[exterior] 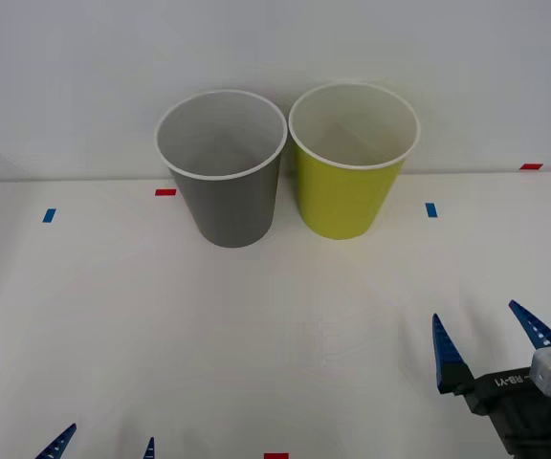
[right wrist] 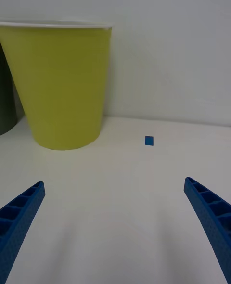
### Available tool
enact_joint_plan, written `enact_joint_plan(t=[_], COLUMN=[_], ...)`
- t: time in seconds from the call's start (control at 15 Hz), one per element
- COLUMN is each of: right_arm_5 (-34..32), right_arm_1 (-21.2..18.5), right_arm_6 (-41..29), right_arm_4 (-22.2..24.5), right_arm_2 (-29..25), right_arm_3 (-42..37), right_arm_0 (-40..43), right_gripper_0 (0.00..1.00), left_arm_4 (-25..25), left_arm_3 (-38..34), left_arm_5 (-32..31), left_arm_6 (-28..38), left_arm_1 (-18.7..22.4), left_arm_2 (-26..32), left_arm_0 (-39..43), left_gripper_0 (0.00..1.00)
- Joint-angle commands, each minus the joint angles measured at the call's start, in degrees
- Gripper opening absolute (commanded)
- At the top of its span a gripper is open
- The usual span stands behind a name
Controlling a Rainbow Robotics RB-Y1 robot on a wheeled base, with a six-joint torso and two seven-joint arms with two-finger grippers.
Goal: Put cans in the gray bin and PET bottles in the light green bin.
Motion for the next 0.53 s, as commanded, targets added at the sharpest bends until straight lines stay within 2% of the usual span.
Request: enact_joint_plan(t=[0.07, 0.2, 0.53], right_arm_5=[-9.0, -12.9, -15.9], right_arm_1=[-1.3, -1.5, -1.6], right_arm_6=[-0.3, -0.6, -1.1], right_arm_4=[0.2, 0.2, 0.3], right_arm_2=[-0.9, -1.1, -1.2], right_arm_3=[4.7, 6.8, 6.7], right_arm_0=[4.3, 6.4, 14.9], right_gripper_0=[1.0, 1.0, 1.0], left_arm_4=[0.0, 0.0, 0.0], left_arm_3=[0.0, 0.0, 0.0], left_arm_5=[0.0, 0.0, 0.0], left_arm_6=[0.0, 0.0, 0.0], left_arm_1=[0.0, 0.0, 0.0], left_arm_2=[0.0, 0.0, 0.0], left_arm_0=[0.0, 0.0, 0.0], left_gripper_0=[1.0, 1.0, 1.0])
